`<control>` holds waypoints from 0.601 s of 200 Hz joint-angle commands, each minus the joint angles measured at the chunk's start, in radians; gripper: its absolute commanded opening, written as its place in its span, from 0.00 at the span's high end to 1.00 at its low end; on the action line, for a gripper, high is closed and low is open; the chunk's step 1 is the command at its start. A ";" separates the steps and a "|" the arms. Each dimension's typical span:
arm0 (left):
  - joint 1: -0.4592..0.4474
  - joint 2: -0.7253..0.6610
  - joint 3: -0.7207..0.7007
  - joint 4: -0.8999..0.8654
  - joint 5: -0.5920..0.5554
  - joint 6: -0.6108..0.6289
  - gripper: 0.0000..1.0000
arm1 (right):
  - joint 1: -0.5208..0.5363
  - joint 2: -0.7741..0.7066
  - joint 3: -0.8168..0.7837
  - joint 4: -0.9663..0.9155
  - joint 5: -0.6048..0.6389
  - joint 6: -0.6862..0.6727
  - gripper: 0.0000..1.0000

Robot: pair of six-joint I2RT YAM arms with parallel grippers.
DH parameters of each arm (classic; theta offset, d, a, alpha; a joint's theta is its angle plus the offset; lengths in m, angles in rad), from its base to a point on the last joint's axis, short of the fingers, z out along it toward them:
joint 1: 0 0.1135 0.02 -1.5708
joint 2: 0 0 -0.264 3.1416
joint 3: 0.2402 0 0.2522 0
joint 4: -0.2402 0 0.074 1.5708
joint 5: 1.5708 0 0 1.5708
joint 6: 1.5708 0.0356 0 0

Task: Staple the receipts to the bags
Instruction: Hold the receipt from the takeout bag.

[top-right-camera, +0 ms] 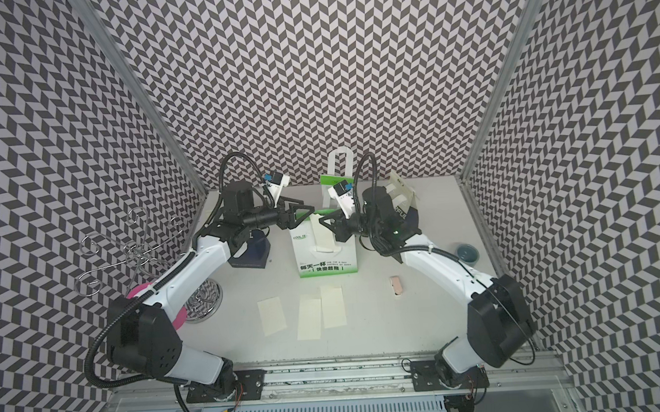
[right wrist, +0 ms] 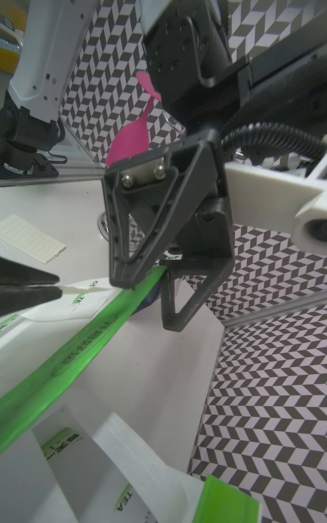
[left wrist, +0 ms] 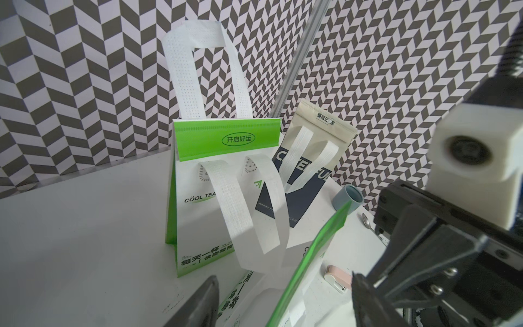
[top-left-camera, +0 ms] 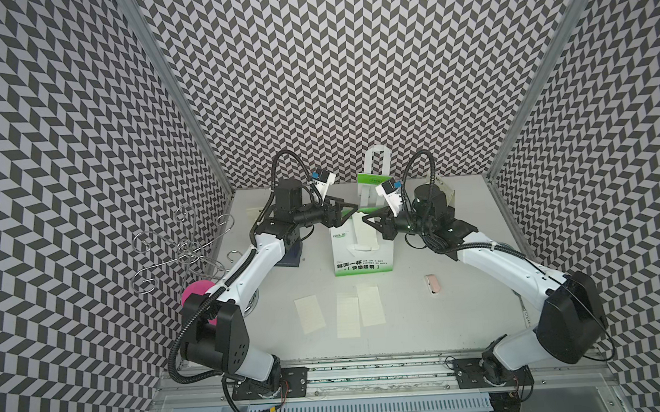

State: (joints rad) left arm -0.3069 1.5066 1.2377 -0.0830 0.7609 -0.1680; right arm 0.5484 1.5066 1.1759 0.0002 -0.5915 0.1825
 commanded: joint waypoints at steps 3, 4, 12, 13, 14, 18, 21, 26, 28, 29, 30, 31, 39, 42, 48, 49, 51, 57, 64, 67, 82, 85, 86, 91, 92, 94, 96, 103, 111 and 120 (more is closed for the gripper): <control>0.014 -0.028 -0.013 0.025 0.050 0.050 0.24 | 0.010 0.021 0.037 0.032 0.025 -0.018 1.00; 0.015 -0.028 -0.013 0.026 0.050 0.049 0.23 | 0.009 0.022 0.038 0.032 0.026 -0.017 1.00; 0.021 -0.024 -0.018 0.036 0.069 0.045 0.21 | 0.009 0.023 0.039 0.035 0.033 -0.017 1.00; 0.022 -0.025 -0.019 0.038 0.071 0.044 0.21 | 0.009 0.023 0.039 0.036 0.034 -0.016 1.00; 0.023 -0.025 -0.020 0.039 0.075 0.044 0.21 | 0.008 0.024 0.038 0.038 0.035 -0.015 1.00; 0.023 -0.022 -0.022 0.043 0.083 0.044 0.21 | 0.009 0.024 0.038 0.041 0.039 -0.014 1.00; 0.024 -0.022 -0.023 0.043 0.086 0.046 0.21 | 0.010 0.024 0.037 0.045 0.042 -0.011 1.00; 0.025 -0.019 -0.021 0.042 0.090 0.049 0.20 | 0.009 0.026 0.038 0.047 0.044 -0.008 1.00; 0.026 -0.018 -0.021 0.042 0.092 0.050 0.21 | 0.010 0.028 0.039 0.047 0.044 -0.009 1.00; 0.025 -0.017 -0.021 0.042 0.093 0.050 0.21 | 0.009 0.029 0.039 0.047 0.045 -0.009 1.00; 0.025 -0.016 -0.021 0.042 0.095 0.050 0.21 | 0.009 0.029 0.040 0.047 0.046 -0.009 1.00; 0.025 -0.015 -0.022 0.042 0.096 0.050 0.21 | 0.009 0.030 0.040 0.047 0.046 -0.009 1.00; 0.025 -0.010 -0.021 0.042 0.102 0.055 0.21 | 0.010 0.033 0.041 0.052 0.045 -0.006 1.00; 0.024 -0.009 -0.020 0.040 0.103 0.056 0.20 | 0.010 0.034 0.041 0.055 0.048 -0.004 1.00; 0.023 -0.007 -0.017 0.038 0.103 0.060 0.21 | 0.009 0.039 0.041 0.059 0.048 0.000 1.00; 0.024 -0.006 -0.017 0.037 0.103 0.060 0.21 | 0.009 0.038 0.041 0.061 0.050 0.001 1.00; 0.023 -0.006 -0.017 0.037 0.103 0.061 0.21 | 0.009 0.040 0.040 0.063 0.049 0.000 1.00; 0.023 -0.003 -0.015 0.032 0.103 0.068 0.22 | 0.010 0.043 0.042 0.067 0.049 0.000 1.00; 0.023 -0.002 -0.014 0.029 0.101 0.074 0.22 | 0.009 0.046 0.045 0.068 0.047 0.003 1.00; 0.023 -0.001 -0.014 0.029 0.100 0.075 0.23 | 0.010 0.048 0.046 0.068 0.047 0.002 1.00; 0.023 0.002 -0.014 0.026 0.100 0.081 0.28 | 0.009 0.056 0.057 0.067 0.049 0.001 1.00; 0.023 0.002 -0.014 0.027 0.100 0.083 0.29 | 0.009 0.059 0.060 0.066 0.048 0.001 1.00; 0.023 0.002 -0.014 0.027 0.100 0.084 0.29 | 0.009 0.060 0.060 0.064 0.048 0.001 1.00; 0.022 0.001 -0.014 0.026 0.100 0.086 0.30 | 0.009 0.062 0.062 0.064 0.050 0.000 1.00; 0.022 0.001 -0.014 0.025 0.100 0.087 0.31 | 0.009 0.062 0.063 0.064 0.049 0.000 1.00; 0.022 0.002 -0.014 0.025 0.100 0.087 0.31 | 0.010 0.065 0.063 0.063 0.050 0.000 1.00; 0.022 0.003 -0.014 0.025 0.100 0.088 0.32 | 0.009 0.065 0.065 0.064 0.049 0.000 1.00; 0.022 0.003 -0.014 0.022 0.098 0.092 0.33 | 0.009 0.069 0.069 0.060 0.051 0.001 1.00; 0.022 0.004 -0.014 0.022 0.093 0.094 0.34 | 0.009 0.073 0.072 0.059 0.053 -0.001 1.00; 0.021 0.004 -0.014 0.019 0.091 0.096 0.35 | 0.010 0.078 0.074 0.059 0.055 0.000 1.00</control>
State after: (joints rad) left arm -0.2871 1.5051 1.2217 -0.0704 0.8375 -0.1028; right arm 0.5495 1.5665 1.2217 0.0101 -0.5484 0.1860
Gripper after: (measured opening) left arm 0.665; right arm 0.048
